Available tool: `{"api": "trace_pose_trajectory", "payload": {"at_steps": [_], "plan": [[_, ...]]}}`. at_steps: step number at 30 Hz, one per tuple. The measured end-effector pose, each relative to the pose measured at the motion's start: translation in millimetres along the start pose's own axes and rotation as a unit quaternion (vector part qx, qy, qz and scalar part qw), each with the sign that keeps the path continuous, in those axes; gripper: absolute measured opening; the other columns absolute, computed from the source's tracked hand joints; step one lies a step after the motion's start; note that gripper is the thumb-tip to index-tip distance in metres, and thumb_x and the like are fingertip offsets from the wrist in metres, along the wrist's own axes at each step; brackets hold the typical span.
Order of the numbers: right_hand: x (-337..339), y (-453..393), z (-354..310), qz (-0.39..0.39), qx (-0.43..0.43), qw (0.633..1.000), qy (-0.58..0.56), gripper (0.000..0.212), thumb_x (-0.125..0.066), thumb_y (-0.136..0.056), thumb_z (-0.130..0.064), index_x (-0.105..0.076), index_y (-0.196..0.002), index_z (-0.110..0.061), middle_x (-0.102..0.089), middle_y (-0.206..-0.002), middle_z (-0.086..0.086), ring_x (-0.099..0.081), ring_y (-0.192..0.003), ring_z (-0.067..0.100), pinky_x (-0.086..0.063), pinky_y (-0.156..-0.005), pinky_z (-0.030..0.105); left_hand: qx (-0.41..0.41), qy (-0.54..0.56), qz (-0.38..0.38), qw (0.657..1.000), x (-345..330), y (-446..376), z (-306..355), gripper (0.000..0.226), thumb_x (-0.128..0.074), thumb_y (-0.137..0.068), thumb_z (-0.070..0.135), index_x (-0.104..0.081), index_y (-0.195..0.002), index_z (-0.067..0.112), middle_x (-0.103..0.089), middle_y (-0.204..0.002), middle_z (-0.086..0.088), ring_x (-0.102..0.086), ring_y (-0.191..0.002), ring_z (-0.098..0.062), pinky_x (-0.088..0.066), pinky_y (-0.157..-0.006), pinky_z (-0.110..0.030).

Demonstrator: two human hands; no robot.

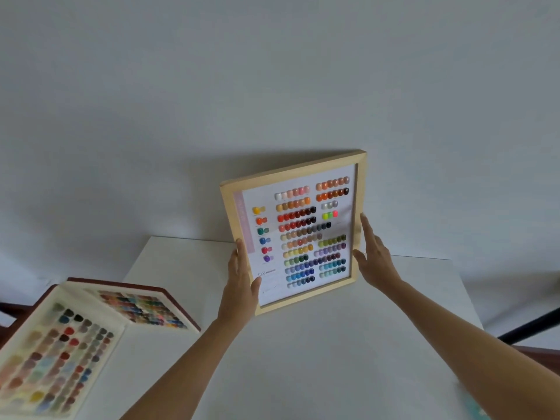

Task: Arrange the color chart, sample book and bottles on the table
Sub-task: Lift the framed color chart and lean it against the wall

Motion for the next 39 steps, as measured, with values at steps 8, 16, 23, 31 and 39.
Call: {"api": "trace_pose_trajectory", "payload": {"at_steps": [8, 16, 23, 31, 39], "plan": [[-20, -21, 6, -0.001, 0.167, 0.986, 0.01, 0.092, -0.063, -0.087, -0.002, 0.006, -0.146, -0.02, -0.044, -0.137, 0.029, -0.066, -0.102, 0.031, -0.058, -0.078, 0.042, -0.001, 0.031, 0.033, 0.999, -9, -21, -19, 0.087, -0.049, -0.09, 0.026, 0.016, -0.146, 0.042, -0.03, -0.142, -0.008, -0.053, -0.103, 0.002, -0.051, -0.051, -0.006], [-33, -20, 34, 0.01, 0.117, 0.993, 0.034, 0.103, -0.07, -0.08, 0.003, 0.003, -0.147, -0.025, -0.053, -0.121, 0.026, -0.063, -0.097, 0.031, -0.059, -0.078, 0.05, 0.006, 0.076, 0.068, 0.995, -11, -59, -37, 0.083, -0.05, -0.095, 0.016, 0.009, -0.148, 0.042, -0.035, -0.134, -0.004, -0.047, -0.105, 0.024, -0.043, -0.055, 0.005], [-36, -21, 44, 0.039, 0.093, 0.994, 0.05, 0.097, -0.067, -0.082, 0.003, -0.001, -0.148, -0.023, -0.054, -0.113, 0.024, -0.062, -0.085, 0.028, -0.059, -0.075, 0.047, -0.026, 0.079, 0.059, 0.995, -16, -92, -37, 0.088, -0.055, -0.094, 0.013, 0.008, -0.147, 0.044, -0.038, -0.128, -0.001, -0.052, -0.104, 0.016, -0.045, -0.06, 0.004], [-34, -31, 55, 0.051, 0.062, 0.995, 0.054, 0.091, -0.066, -0.083, 0.004, -0.005, -0.15, -0.012, -0.054, -0.112, 0.023, -0.062, -0.084, 0.028, -0.059, -0.076, 0.049, -0.066, 0.06, 0.061, 0.994, -24, -119, -33, 0.094, -0.056, -0.09, 0.009, 0.011, -0.145, 0.047, -0.038, -0.125, -0.002, -0.053, -0.101, 0.002, -0.043, -0.064, 0.003], [-37, -30, 56, 0.043, 0.059, 0.996, 0.049, 0.09, -0.065, -0.085, 0.003, -0.005, -0.15, -0.01, -0.052, -0.116, 0.024, -0.062, -0.087, 0.03, -0.059, -0.075, 0.051, -0.067, 0.038, 0.061, 0.995, -22, -113, -39, 0.096, -0.059, -0.089, 0.006, 0.01, -0.148, 0.037, -0.04, -0.129, -0.012, -0.05, -0.114, -0.009, -0.056, -0.076, -0.025]]}}
Point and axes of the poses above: each hand's wrist, its own y-axis away from the middle knuckle, its own x-axis out of the back of the hand, z = x × y, the point moved 5 cm from there along -y, towards the middle knuckle
